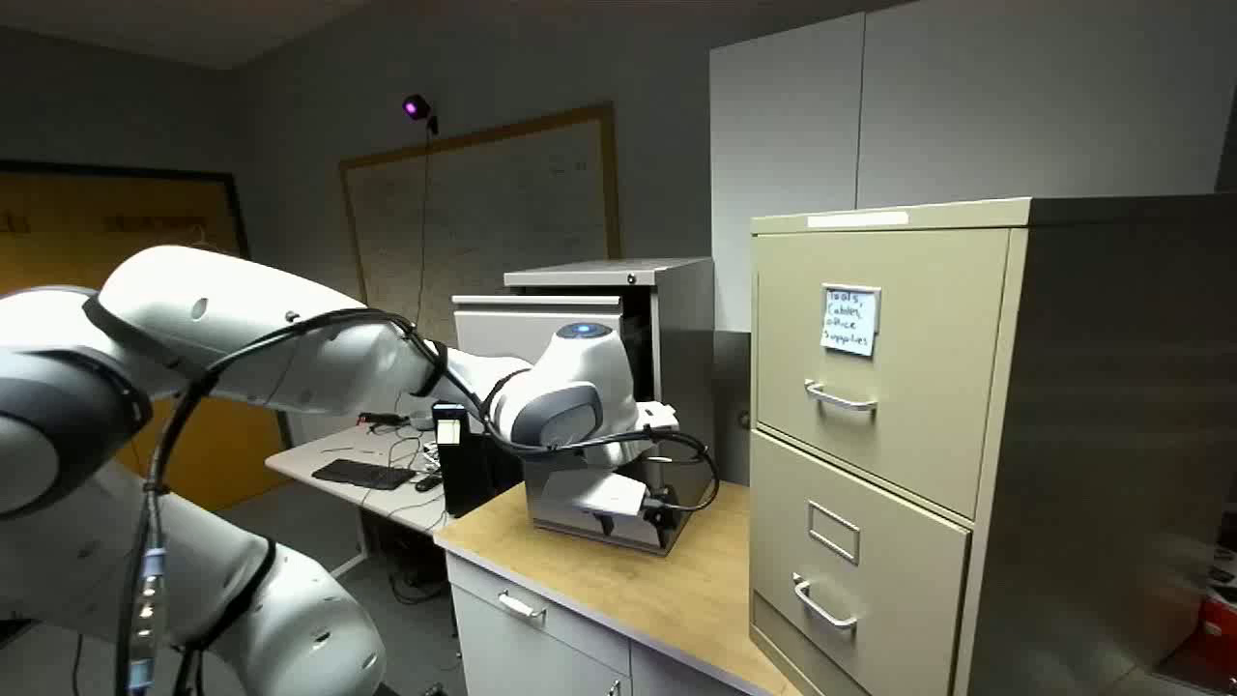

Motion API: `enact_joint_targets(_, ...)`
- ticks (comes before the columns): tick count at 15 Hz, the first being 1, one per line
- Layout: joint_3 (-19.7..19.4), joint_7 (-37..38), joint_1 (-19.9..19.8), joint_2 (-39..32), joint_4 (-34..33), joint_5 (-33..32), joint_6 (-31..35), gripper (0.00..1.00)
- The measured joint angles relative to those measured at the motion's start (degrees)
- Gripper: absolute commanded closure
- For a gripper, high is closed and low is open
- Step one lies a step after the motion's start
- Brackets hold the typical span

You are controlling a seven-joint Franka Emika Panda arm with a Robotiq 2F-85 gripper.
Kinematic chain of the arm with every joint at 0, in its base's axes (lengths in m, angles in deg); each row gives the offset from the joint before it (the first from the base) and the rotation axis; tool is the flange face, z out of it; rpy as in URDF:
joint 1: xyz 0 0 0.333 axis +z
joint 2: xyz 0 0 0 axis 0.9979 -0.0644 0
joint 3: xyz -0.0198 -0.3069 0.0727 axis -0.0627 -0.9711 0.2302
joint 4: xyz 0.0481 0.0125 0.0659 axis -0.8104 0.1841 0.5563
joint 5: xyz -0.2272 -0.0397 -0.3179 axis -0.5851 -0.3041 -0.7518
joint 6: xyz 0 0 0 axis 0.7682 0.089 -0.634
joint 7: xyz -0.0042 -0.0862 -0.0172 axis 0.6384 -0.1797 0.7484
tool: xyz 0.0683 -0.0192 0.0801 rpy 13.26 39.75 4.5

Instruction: Close the top drawer of the cabinet at the right

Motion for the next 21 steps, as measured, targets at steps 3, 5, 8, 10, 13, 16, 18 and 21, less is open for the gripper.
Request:
enact_joint_targets(3, 0.0, 0.0, 0.0, 0.01, -0.02, 0.0, 0.01, 0.0)
enact_joint_targets(5, 0.0, 0.0, 0.0, 0.01, -0.02, 0.0, 0.01, 0.0)
enact_joint_targets(8, 0.0, 0.0, 0.0, 0.01, -0.02, 0.0, 0.01, 0.0)
enact_joint_targets(10, 0.14, 0.0, 0.0, -0.08, -0.02, 0.21, 0.47, 0.0)
enact_joint_targets(13, 1.14, 0.01, 0.25, -0.37, -0.08, 0.4, 3.48, 0.0)
enact_joint_targets(16, 3.39, 0.22, 1.31, -0.6, -0.56, 0.88, 6.29, 0.09)
enact_joint_targets(18, 5.03, 0.37, 2.58, -0.66, -1.28, 1.4, 7.35, 0.33)
enact_joint_targets(21, 7.26, 0.45, 4.98, -0.62, -3.28, 2.44, 8.15, 0.57)
